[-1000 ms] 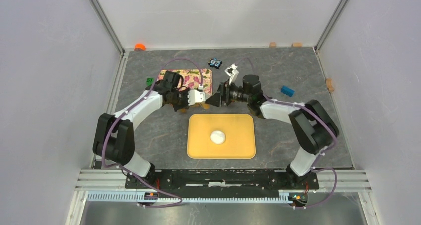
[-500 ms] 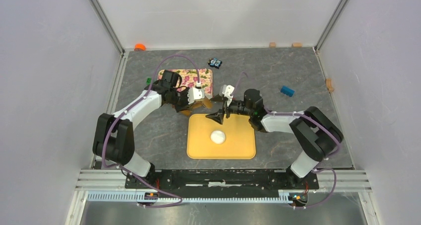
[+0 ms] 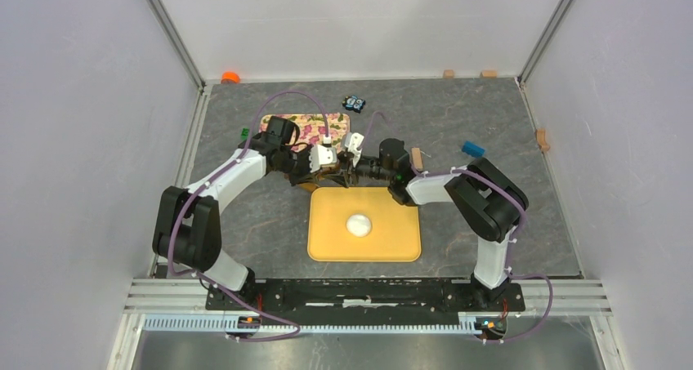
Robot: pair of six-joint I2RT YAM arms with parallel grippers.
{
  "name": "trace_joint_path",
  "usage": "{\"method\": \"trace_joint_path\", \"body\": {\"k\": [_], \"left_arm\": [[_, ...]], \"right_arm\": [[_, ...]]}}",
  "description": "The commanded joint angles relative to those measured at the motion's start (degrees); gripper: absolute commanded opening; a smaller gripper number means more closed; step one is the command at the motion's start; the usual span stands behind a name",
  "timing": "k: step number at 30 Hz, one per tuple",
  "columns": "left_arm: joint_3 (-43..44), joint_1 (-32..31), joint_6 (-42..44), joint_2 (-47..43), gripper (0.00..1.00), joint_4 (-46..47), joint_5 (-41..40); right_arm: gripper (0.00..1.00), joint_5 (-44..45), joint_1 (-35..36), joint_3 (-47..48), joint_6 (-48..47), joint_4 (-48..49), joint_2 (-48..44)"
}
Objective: Roll out the dumpling wrappers from the dough
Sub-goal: Pick up the rolling pin from the center of the board.
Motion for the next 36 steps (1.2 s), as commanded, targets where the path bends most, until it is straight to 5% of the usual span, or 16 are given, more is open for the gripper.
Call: {"method": "trace_joint_path", "body": {"k": [1, 7, 13, 20, 22, 24, 25, 27, 28, 36], "left_arm": [[0.4, 0.2, -1.2, -0.3, 0.02, 2.7, 2.3], [0.7, 0.2, -1.5, 0.2, 0.02, 2.9, 2.9], [0.3, 0.2, -1.0, 0.3, 0.02, 2.9, 3.1], [0.2, 0.2, -1.1, 0.5, 0.02, 2.9, 3.2], [0.3, 0.2, -1.7, 0.6, 0.02, 3.4, 3.2], [0.6, 0.2, -2.8, 0.6, 0.02, 3.8, 2.4], [1.1, 0.2, -3.5, 0.6, 0.06, 3.9, 1.7], [2.8, 0.3, -6.0, 0.4, 0.48, 3.1, -0.3], [4.1, 0.5, -7.1, -0.1, 0.61, 2.1, -1.1], [12.3, 4.5, -10.4, -9.5, 0.94, -6.7, 0.5]], "right_arm": [[0.46, -0.9, 0.3, 2.8, -0.9, -0.3, 0.3], [0.57, -1.2, 0.3, 5.2, -5.9, -9.4, 0.9], [0.50, -1.9, 0.2, 6.8, -6.1, -11.8, 2.9], [0.24, -2.8, 0.1, 8.4, -5.6, -13.8, 3.7], [0.06, -1.9, 0.1, 8.6, -7.3, -16.2, 3.6], [0.00, -1.1, 0.1, 8.6, -8.4, -18.6, 3.1], [0.00, -0.7, 0.1, 8.9, -8.6, -20.0, 2.8], [0.00, 1.1, 0.1, 9.0, -8.7, -22.2, 1.0], [0.00, 2.2, 0.1, 8.5, -8.8, -22.8, -0.8], [0.00, 11.4, 0.4, 7.9, -18.3, -31.8, -14.5]]}}
